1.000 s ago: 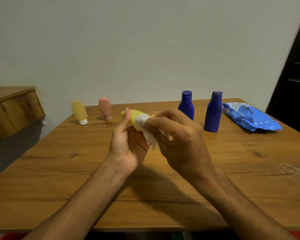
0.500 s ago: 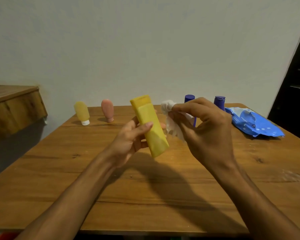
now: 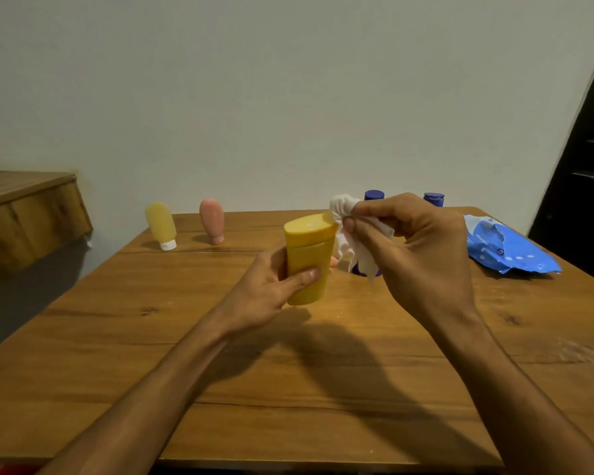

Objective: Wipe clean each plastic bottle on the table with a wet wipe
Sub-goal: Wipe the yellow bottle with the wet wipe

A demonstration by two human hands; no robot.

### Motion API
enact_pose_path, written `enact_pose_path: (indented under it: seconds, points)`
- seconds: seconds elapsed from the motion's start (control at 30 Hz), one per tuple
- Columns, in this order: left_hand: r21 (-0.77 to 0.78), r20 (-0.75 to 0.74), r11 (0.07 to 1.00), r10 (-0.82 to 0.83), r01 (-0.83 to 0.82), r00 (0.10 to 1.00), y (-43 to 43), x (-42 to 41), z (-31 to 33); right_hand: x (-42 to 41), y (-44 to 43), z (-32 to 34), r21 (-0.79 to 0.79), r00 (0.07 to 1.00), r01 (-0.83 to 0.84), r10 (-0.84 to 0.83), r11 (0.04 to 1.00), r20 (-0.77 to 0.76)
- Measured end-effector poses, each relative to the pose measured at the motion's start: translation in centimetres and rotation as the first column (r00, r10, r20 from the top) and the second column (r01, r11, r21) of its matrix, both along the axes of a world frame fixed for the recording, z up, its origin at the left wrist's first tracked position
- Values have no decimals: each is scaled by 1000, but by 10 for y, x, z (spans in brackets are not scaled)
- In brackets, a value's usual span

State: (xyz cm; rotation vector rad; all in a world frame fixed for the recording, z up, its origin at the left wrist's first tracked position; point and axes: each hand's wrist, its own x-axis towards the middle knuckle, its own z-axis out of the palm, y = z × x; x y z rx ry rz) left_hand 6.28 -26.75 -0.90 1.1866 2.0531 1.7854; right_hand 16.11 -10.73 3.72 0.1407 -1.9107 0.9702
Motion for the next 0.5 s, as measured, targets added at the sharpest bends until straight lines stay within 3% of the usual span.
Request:
enact_pose_path:
  seconds: [0.3,0.5]
  points:
    - [-50,-193,995,72,-83,979,2,5,-1,8,-3,11,-65,990,-5,14,998,140]
    - [-71,-290,986,123,-149,949,5,8,-4,14,-22,7,121,982,-7,-16,993,188]
